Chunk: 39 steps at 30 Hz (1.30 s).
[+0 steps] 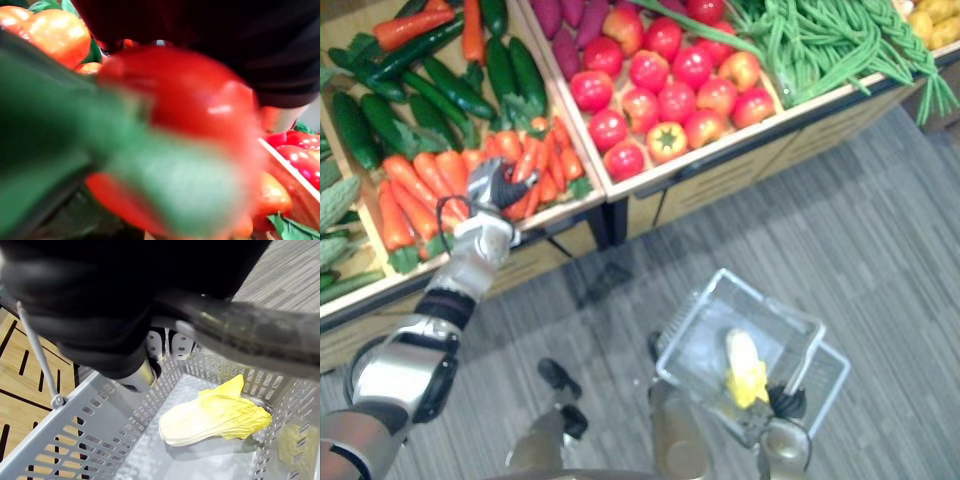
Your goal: Pick vegetable in the basket
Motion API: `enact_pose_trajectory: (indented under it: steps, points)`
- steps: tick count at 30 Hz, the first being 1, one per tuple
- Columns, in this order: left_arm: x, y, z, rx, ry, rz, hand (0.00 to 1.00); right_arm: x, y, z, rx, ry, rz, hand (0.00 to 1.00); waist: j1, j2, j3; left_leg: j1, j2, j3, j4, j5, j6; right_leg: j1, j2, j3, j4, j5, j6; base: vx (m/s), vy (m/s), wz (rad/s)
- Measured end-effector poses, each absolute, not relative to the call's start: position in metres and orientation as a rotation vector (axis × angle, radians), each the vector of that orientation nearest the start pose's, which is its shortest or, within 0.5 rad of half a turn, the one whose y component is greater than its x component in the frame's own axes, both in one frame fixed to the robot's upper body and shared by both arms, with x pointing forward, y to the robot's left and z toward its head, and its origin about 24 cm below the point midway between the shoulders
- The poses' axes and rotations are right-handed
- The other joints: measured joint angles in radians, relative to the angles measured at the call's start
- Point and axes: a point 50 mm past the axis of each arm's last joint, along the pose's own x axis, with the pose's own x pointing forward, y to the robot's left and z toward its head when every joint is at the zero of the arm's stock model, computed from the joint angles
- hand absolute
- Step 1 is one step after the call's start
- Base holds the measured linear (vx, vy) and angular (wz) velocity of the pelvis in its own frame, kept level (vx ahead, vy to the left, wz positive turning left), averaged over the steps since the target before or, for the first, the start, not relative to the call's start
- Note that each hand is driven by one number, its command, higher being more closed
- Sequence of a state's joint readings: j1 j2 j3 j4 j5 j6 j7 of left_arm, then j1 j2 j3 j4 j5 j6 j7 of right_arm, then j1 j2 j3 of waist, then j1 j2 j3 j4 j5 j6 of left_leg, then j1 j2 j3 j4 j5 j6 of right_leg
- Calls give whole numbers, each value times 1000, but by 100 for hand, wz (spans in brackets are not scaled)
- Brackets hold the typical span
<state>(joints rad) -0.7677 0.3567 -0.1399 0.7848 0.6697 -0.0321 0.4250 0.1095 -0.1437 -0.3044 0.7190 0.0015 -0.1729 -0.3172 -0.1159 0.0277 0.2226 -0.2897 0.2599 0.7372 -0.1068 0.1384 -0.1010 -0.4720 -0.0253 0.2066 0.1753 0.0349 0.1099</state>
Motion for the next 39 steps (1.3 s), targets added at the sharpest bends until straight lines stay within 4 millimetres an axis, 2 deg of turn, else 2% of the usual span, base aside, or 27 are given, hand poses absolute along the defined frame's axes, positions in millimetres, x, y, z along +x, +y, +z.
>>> enact_pose_trajectory:
  steps: [2,15,23,28,29,31,33,36,39]
  points:
    - [380,198,127,1074,-233,316,100,144,-273,-96,-170,608,-668,100,14,8,-3,-5,13,16,0,1,-2,-13,13,-1,0,23,-10,65,-21,-13]
    - [378,205,118,1074,-176,331,100,143,-273,-97,-175,616,-662,100,12,9,-4,16,12,8,0,23,0,29,6,-16,-23,23,-10,53,-39,3]
    - [378,199,134,1060,-255,340,100,132,-276,-104,-171,665,-686,100,11,19,-20,33,-1,-47,0,25,-2,101,-21,-94,-58,17,-15,3,-66,25]
    - [377,205,147,1107,-304,352,100,116,-285,-113,-143,742,-736,100,10,23,-25,66,-37,-122,0,24,-4,179,-56,-153,-76,-4,-8,-46,-34,33]
    - [376,204,150,1123,-331,341,100,109,-288,-117,-134,775,-757,100,10,21,-44,64,-46,-128,0,20,-9,194,-70,-167,-97,-6,-9,-44,1,44]
    - [374,203,152,1128,-355,332,100,102,-292,-119,-134,804,-778,100,11,18,-66,70,-73,-158,0,37,4,217,-92,-173,-129,-7,4,-16,31,25]
    - [371,206,150,1167,-370,308,100,97,-297,-121,-152,836,-779,100,9,21,-81,87,-97,-181,0,39,19,244,-106,-171,-131,-11,14,7,71,15]
    - [361,207,145,1228,-405,244,100,92,-301,-121,-143,862,-800,100,4,7,-93,103,-131,-200,0,28,35,274,-133,-168,-140,-22,29,26,76,19]
    - [343,208,135,1293,-441,134,100,98,-310,-116,-218,865,-747,100,7,-5,-109,106,-146,-202,0,25,40,278,-140,-142,-143,-21,30,45,58,5]
